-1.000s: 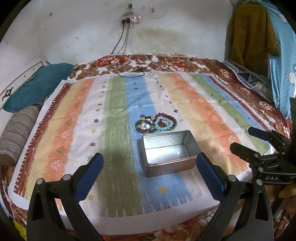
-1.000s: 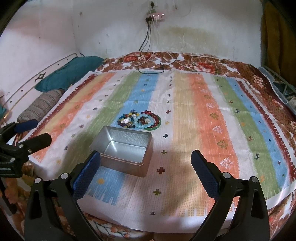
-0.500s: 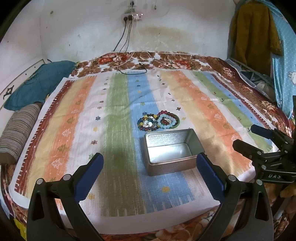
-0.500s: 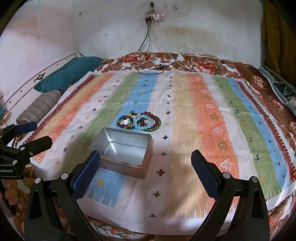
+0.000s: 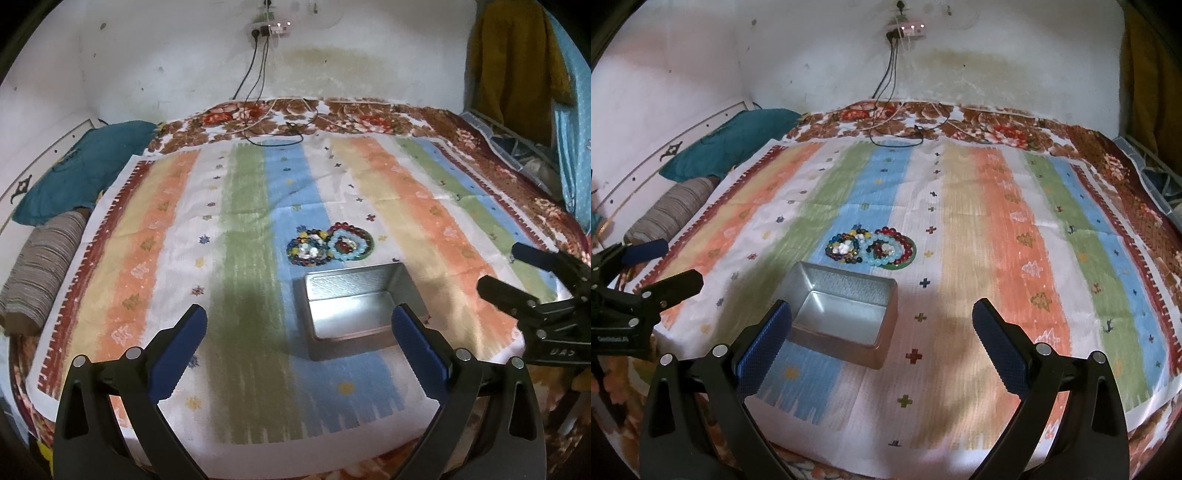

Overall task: Organize jewelry
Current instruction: 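Move both tools forward toward the pile of bracelets beyond the tin, then lower both open tools over the bracelet pile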

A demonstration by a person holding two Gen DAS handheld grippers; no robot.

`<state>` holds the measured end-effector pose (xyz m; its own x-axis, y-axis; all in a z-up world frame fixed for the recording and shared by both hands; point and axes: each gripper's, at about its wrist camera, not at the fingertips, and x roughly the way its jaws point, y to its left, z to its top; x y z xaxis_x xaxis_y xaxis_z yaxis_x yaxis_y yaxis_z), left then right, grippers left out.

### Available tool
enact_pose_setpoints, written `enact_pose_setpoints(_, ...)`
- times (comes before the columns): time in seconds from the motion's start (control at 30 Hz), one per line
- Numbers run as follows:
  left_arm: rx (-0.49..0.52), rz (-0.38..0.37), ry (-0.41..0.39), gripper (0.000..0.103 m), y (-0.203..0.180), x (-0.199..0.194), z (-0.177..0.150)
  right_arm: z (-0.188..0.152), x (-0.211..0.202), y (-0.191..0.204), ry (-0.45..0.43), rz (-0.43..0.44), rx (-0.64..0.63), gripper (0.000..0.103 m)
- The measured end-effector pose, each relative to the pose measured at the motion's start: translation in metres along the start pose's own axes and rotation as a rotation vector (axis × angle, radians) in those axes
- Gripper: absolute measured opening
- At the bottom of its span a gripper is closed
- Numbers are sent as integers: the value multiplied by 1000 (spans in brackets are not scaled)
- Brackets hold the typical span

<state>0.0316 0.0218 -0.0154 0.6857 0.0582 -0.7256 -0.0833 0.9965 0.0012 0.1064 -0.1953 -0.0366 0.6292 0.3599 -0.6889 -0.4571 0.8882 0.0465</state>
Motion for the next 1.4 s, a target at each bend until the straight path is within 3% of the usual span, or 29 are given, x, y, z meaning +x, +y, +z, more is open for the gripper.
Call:
enact_pose_setpoints(0.67,-54,82,119,97,18,61,60,39,52,-12,110,14,32,99)
enact_pose_setpoints(0.83,-82,44,161,97,22,78,64,48,66,-13,131,6,35,99)
enact_pose_setpoints(1.13,-74,89,196,97,18,101,76,57,88,-16,180,9,55,99)
enact_pose_setpoints(1.4,-129,87,238,97,29,130,85,60,115,-23,242,10,97,99)
